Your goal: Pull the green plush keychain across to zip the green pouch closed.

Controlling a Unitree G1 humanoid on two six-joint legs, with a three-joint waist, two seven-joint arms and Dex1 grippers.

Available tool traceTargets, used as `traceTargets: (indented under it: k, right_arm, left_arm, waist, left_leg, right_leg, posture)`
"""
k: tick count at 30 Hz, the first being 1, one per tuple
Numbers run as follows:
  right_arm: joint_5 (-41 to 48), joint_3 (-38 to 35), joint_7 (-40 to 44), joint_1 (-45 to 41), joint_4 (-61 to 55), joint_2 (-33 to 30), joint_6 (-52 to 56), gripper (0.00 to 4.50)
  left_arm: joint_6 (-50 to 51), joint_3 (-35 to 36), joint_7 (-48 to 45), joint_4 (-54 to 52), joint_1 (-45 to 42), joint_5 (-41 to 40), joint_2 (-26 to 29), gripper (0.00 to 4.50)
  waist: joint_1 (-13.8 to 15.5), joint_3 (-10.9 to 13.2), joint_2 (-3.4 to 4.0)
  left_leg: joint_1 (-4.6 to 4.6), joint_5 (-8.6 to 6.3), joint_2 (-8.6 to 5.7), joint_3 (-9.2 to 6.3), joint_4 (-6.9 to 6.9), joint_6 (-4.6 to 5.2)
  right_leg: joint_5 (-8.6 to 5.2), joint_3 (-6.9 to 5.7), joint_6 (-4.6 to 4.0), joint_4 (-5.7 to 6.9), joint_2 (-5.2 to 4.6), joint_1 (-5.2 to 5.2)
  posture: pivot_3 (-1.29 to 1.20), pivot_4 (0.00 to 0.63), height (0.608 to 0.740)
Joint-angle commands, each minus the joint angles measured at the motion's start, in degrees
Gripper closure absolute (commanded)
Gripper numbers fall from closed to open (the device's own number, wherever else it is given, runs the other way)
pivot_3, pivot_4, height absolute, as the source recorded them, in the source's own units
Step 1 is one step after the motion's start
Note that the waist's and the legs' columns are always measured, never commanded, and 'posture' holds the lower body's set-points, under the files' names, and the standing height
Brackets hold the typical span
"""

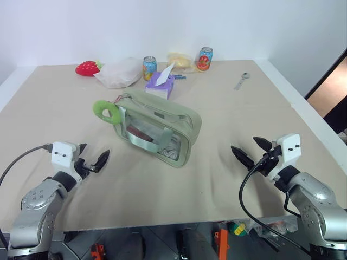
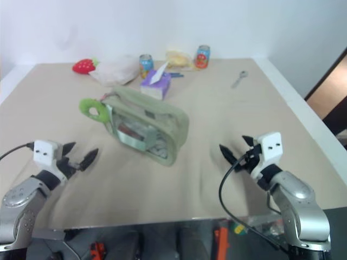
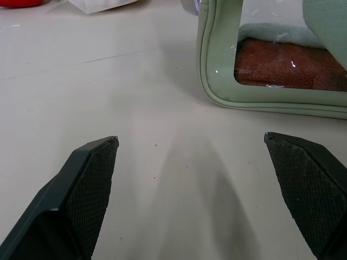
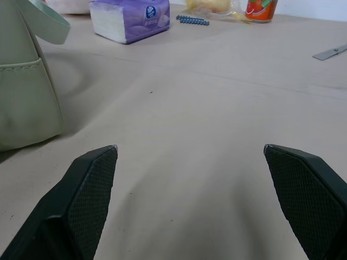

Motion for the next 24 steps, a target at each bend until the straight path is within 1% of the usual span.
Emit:
traceTargets:
  k: [1,13,17,20,24]
  right_arm:
    - [0.33,-1.06,0.48,-1.24,0.00,-0.70,-1.28,0.00]
    - [0.45,-0.51,1.64,-3.23,2.62,-0.66,-1.51,0.00]
    - [1.51,-0.91,2.69,-3.97,2.35,-1.29,-0.72,0.00]
    - [2.93,-1.54,3.48,-5.84,2.26,-2.36,0.87,0.00]
    - [7.02,-1.35,5.96,-10.37,1.39,-5.44,5.31,0.00]
  left_arm:
    - [-1.15,0.96,-0.57,-0.55,-0.69,-0.60,0.57,0.02]
    - [-0.45,1.45,-4.28,-0.45,-1.12,-3.28,1.74,0.02]
    - [0.43,2.81,-7.77,-1.04,-1.48,-6.90,3.36,0.02]
    - [1.21,4.03,-13.60,-2.90,-0.67,-10.81,7.12,0.02]
    - [3.87,5.72,-24.13,-7.78,0.60,-17.67,15.62,0.02]
  waist:
    - [0.00,0.00,0.00]
    - [-0.02,0.00,0.00]
    - [-0.03,0.00,0.00]
    - [-0.14,0.00,-0.01]
    - [-0.42,0.01,-0.01]
  left_leg:
    - [0.00,0.00,0.00,0.00,0.00,0.00]
    - [0.01,0.00,0.00,0.07,0.00,0.00]
    - [0.01,0.00,-0.01,0.07,0.01,0.01]
    - [0.02,0.00,0.00,0.09,0.01,0.01]
    - [-0.02,0.00,0.04,0.11,-0.01,0.01]
  right_leg:
    - [0.00,0.00,0.00,0.00,0.00,0.00]
    - [0.02,0.36,0.03,0.00,0.18,-0.01]
    - [0.02,0.40,0.04,0.00,0.20,-0.01]
    - [0.02,0.43,0.04,0.01,0.23,-0.02]
    - [0.01,0.48,0.02,0.00,0.29,-0.09]
  posture:
    - [0.00,0.150,0.740]
    - [0.00,0.150,0.740]
    - [0.00,0.150,0.740]
    - [0.00,0.150,0.740]
    - [0.00,0.150,0.740]
